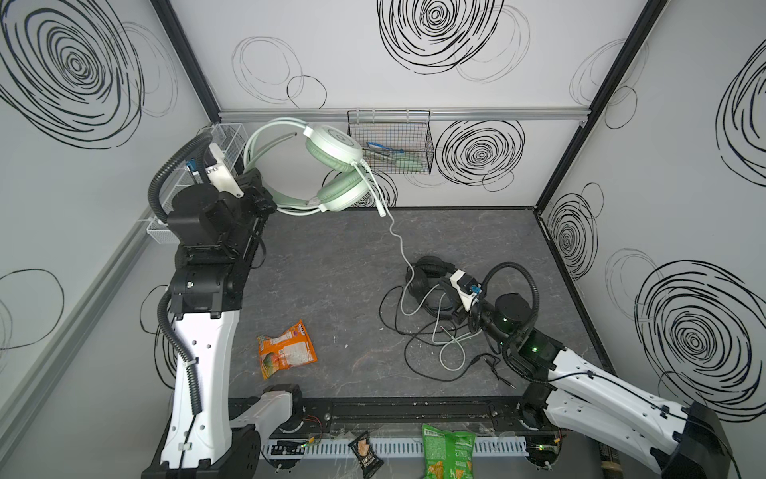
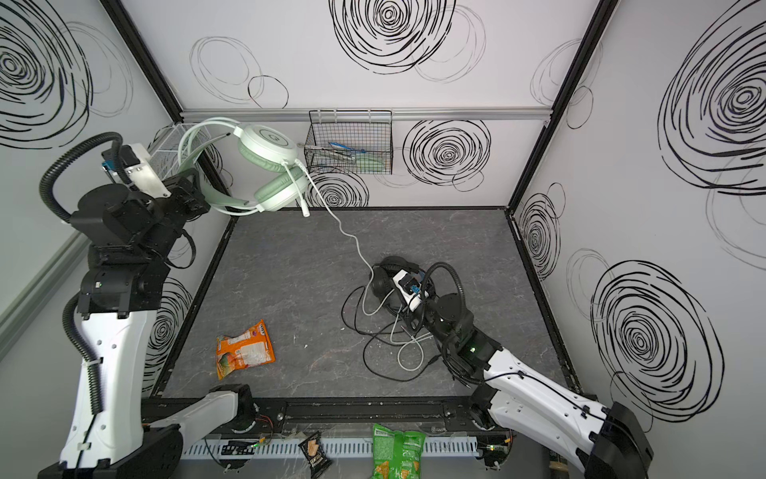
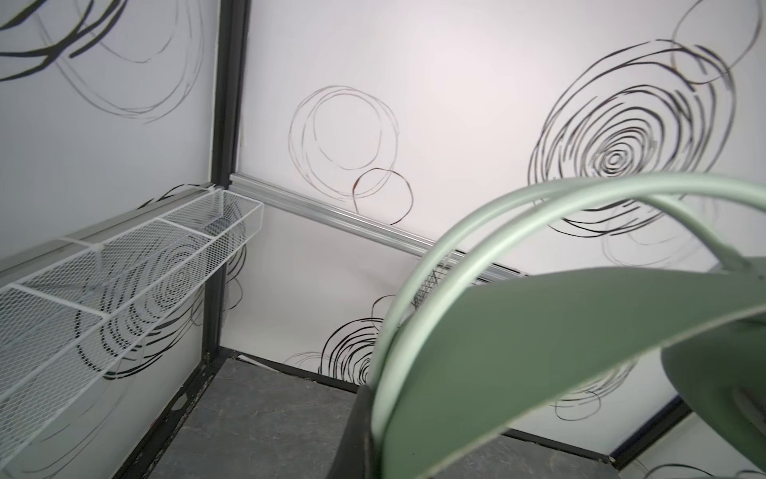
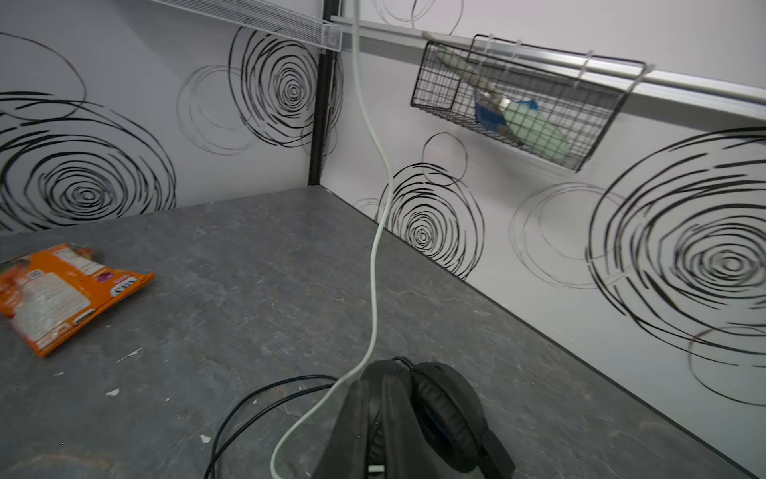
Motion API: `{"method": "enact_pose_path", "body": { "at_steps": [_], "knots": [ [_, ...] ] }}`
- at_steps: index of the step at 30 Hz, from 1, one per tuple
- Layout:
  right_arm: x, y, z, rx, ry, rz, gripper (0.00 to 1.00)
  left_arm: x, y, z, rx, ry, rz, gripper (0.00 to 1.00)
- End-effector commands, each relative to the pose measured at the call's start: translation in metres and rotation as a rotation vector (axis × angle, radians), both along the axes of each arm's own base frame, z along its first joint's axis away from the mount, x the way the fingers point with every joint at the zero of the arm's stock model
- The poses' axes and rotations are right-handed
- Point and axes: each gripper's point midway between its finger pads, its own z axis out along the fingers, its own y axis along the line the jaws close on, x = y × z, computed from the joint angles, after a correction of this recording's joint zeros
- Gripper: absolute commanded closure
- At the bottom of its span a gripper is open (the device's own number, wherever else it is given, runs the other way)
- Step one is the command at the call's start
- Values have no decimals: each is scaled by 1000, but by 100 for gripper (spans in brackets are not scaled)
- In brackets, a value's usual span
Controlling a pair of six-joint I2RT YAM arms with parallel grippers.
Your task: Wrap the headphones
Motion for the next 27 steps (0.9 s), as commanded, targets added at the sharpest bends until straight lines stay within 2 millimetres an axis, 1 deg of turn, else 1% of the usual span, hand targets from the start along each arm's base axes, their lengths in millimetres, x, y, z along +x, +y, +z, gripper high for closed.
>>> {"method": "enact_pose_path", "body": {
  "at_steps": [1,3,5,8,10,14,17,21,25,27],
  "knots": [
    [-20,27,27,83,-42,203,80,-24,-18,44,-11,-147,-78,100],
    [-23,34,27,83,-28,245,66,-31,-22,49,-16,-161,-101,100],
    [-24,39,27,93,-8,267,50,-36,-26,56,-16,-174,-123,100],
    [-24,41,22,109,14,275,35,-42,-31,69,-15,-203,-148,100],
    [-20,40,18,127,41,250,29,-47,-33,79,-15,-224,-157,100],
    [-10,38,5,134,83,197,26,-53,-36,95,-11,-254,-175,100],
    [-8,36,-5,137,100,181,25,-56,-39,103,-3,-269,-180,100],
    [-5,37,-13,137,112,173,23,-58,-42,110,4,-279,-188,100],
    [-4,46,-18,131,118,204,22,-60,-45,114,0,-287,-200,100],
    [0,49,-23,124,128,196,22,-60,-47,114,-1,-286,-206,100]
  ]
}}
